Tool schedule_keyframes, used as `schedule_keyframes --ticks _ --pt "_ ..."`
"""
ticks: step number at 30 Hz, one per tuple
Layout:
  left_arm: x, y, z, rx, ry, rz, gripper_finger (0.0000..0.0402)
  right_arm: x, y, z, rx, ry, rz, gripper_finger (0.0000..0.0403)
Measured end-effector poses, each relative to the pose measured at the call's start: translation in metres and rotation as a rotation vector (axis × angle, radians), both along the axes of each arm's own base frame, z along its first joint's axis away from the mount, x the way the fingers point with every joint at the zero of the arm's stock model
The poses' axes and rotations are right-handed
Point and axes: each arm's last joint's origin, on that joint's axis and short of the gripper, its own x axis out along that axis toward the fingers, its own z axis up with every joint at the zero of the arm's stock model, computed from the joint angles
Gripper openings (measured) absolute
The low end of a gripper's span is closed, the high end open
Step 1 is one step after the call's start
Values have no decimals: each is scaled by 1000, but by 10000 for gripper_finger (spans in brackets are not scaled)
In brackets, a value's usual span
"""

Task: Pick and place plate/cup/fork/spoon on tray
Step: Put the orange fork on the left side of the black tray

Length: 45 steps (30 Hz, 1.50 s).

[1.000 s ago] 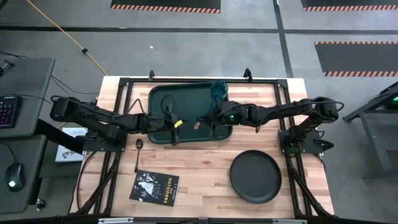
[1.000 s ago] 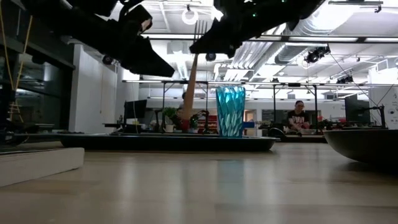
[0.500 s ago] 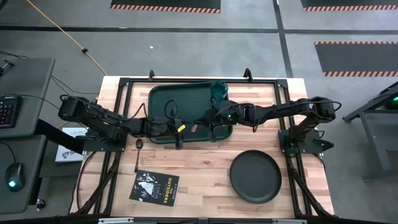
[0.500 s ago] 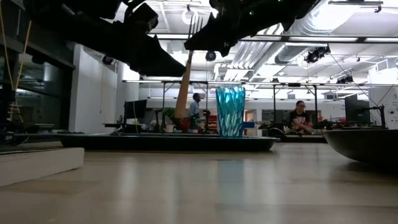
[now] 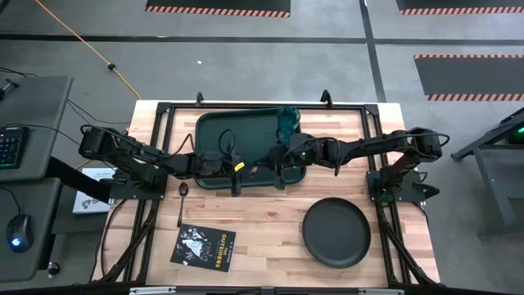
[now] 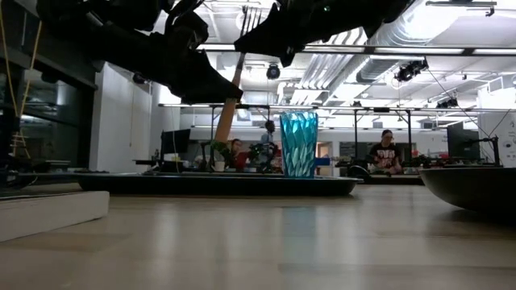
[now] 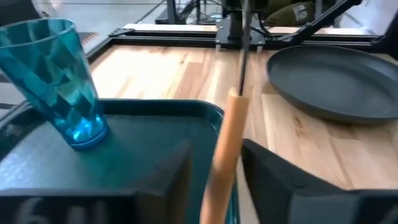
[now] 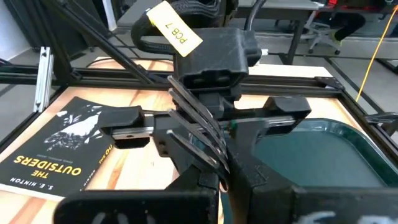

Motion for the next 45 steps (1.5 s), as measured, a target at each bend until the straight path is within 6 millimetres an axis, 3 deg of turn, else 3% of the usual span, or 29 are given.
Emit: schedule_keyframes --ticks 4,5,9,13,20,26,30,35,39,45 --pt "0 4 -1 -14 4 2 35 0 -1 0 1 1 -13 0" --pt "0 5 -1 -16 5 6 30 0 -1 0 4 2 -14 0" --pt "-1 8 -2 -24 34 21 30 0 -2 -1 -5 15 -45 12" --pt "-8 14 -3 -2 109 96 30 -1 -5 -5 -33 49 -113 54" --pt "-32 24 12 7 169 282 30 -5 -5 -8 -89 110 -155 143" --pt "-66 25 17 0 151 376 30 -21 -6 0 -86 195 -168 172" --pt "-95 34 8 -107 7 433 30 -34 -4 10 -45 218 -177 173" --pt "-123 49 -11 -332 -168 486 30 -36 -2 16 -23 189 -180 173" --pt "-137 58 -32 -466 -157 588 30 -35 -2 17 -21 175 -177 174" --pt "-144 56 -51 -702 -136 564 30 -35 -2 18 -17 167 -180 174"
